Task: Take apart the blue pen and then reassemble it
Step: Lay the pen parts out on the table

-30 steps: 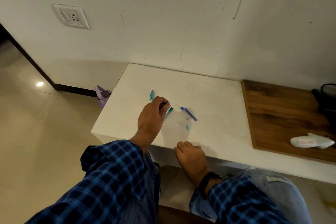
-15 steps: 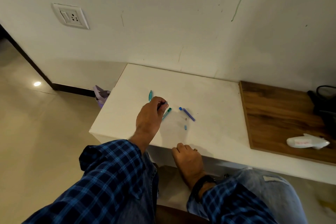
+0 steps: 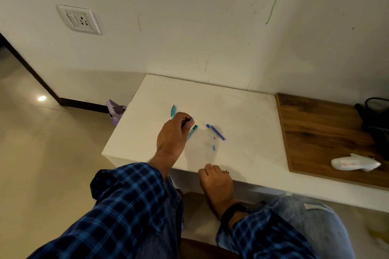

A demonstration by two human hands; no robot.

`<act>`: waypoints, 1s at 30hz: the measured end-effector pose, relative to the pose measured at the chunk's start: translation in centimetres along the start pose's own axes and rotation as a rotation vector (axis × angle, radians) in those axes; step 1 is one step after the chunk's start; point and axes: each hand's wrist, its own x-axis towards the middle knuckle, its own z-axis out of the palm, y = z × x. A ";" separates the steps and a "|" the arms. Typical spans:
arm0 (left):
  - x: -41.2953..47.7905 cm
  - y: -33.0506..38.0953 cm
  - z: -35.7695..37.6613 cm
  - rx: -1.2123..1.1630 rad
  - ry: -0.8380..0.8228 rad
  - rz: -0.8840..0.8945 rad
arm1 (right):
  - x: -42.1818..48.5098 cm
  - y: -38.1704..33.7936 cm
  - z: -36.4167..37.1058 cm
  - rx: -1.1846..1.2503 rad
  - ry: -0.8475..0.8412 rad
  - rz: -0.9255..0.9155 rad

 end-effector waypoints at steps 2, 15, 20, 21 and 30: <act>0.0 -0.1 0.0 -0.003 -0.003 -0.001 | 0.1 0.1 0.1 0.009 -0.012 0.006; 0.1 -0.1 0.1 0.002 -0.021 -0.013 | -0.4 0.8 0.3 0.056 -0.050 -0.022; 0.0 0.0 -0.2 0.006 -0.021 -0.011 | -0.9 0.7 0.0 0.021 -0.046 -0.042; 0.0 -0.1 -0.2 0.003 -0.021 -0.012 | -1.1 0.4 0.0 0.005 -0.050 -0.044; -0.1 0.0 -0.4 -0.005 -0.014 0.005 | -3.9 -1.0 1.2 0.003 -0.164 0.008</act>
